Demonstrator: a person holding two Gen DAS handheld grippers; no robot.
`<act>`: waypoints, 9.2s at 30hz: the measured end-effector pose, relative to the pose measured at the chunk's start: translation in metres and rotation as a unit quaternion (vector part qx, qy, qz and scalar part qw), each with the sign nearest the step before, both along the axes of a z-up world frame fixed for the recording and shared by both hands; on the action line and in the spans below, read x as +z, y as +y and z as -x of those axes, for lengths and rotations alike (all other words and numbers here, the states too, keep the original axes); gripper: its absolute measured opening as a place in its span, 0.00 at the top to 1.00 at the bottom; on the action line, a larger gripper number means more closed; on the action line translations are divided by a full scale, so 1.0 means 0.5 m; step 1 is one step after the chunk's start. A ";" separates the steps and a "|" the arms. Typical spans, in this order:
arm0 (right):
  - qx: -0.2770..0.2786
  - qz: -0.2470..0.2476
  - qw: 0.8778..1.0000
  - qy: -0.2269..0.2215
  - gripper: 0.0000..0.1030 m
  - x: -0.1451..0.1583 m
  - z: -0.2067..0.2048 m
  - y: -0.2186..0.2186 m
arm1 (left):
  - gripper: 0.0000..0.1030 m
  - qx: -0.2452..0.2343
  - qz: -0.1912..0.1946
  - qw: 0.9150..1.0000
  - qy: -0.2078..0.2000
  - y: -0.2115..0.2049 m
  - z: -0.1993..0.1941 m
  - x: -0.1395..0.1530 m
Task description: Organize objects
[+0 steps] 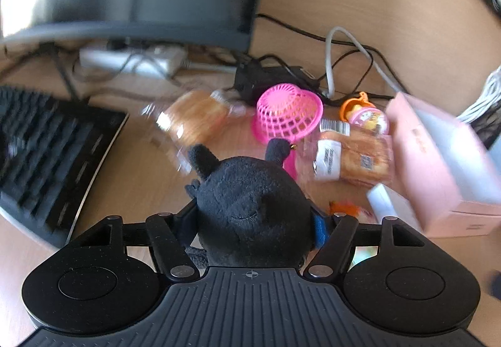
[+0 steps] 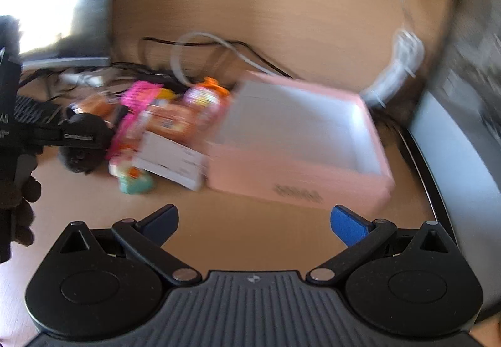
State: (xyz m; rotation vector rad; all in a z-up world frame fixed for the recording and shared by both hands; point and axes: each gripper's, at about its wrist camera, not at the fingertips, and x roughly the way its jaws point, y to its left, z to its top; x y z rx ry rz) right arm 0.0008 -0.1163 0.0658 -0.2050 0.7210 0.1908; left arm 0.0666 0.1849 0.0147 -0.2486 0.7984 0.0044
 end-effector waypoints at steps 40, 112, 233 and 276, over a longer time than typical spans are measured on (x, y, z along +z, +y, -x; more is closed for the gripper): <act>0.263 0.101 0.959 0.027 0.14 -0.094 0.010 0.367 | 0.30 0.108 0.136 0.982 -0.069 0.228 0.249 0.030; -0.004 -0.064 0.998 0.003 0.52 0.046 0.148 -0.262 | 0.29 -0.168 -0.015 0.978 -0.121 -0.443 -0.132 0.295; 0.113 0.007 0.991 0.066 0.00 -0.094 0.005 -0.059 | 0.82 -0.174 -0.066 0.980 0.070 -0.183 0.167 -0.007; 0.066 -0.041 0.993 0.086 0.00 -0.162 0.036 -0.155 | 0.76 -0.335 -0.181 0.923 0.055 -0.400 0.016 0.042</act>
